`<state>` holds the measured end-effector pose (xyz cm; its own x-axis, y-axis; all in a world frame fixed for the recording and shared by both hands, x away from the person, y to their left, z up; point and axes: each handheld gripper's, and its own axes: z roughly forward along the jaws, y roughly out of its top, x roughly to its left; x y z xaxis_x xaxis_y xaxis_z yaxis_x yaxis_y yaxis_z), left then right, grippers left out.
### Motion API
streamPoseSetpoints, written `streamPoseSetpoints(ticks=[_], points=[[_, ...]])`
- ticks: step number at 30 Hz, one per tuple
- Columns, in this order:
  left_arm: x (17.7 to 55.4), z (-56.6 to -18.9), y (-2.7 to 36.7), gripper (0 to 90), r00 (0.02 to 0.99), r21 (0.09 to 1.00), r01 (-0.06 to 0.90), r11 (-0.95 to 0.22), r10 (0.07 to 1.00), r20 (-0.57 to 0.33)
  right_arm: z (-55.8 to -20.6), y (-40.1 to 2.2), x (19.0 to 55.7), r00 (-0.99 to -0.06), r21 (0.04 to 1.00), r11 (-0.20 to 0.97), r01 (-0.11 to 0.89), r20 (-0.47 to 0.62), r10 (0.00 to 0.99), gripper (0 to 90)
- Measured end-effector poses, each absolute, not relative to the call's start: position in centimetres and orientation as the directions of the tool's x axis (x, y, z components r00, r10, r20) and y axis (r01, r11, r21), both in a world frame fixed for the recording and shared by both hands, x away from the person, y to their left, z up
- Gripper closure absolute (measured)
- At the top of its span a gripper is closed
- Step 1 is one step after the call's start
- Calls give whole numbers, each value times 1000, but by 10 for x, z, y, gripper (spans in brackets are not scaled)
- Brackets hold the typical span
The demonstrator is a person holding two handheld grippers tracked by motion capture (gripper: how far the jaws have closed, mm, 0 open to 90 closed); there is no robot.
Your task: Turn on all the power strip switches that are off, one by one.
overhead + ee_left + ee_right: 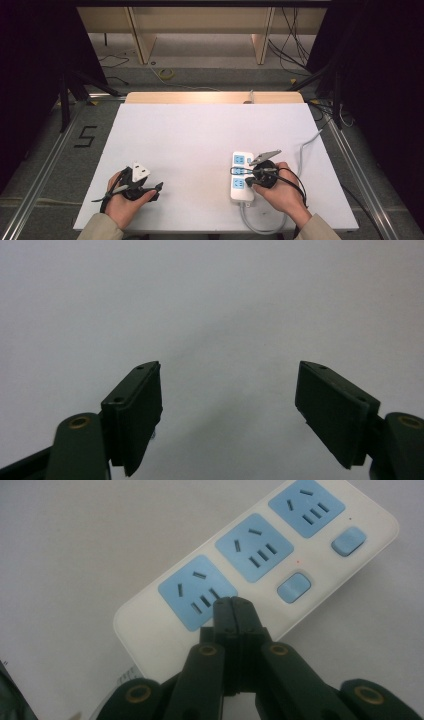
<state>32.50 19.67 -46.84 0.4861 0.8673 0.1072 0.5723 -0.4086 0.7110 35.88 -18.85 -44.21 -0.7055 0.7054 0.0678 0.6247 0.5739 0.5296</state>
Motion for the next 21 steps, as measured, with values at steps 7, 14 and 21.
streamPoseSetpoints(ticks=[7, 14, 21], points=[[325, -469, 196, 266, 487, 709, 573, -411, 867, 108, -444, -189, 359, -701, 528, 569, 630, 73, 709, 900], [324, -469, 195, 266, 488, 708, 574, -412, 866, 108, -445, -189, 360, -696, 526, 561, 639, 85, 713, 900], [324, -469, 195, 266, 492, 706, 572, -418, 863, 112, -448, -191, 360, -688, 534, 543, 648, 104, 719, 900]])
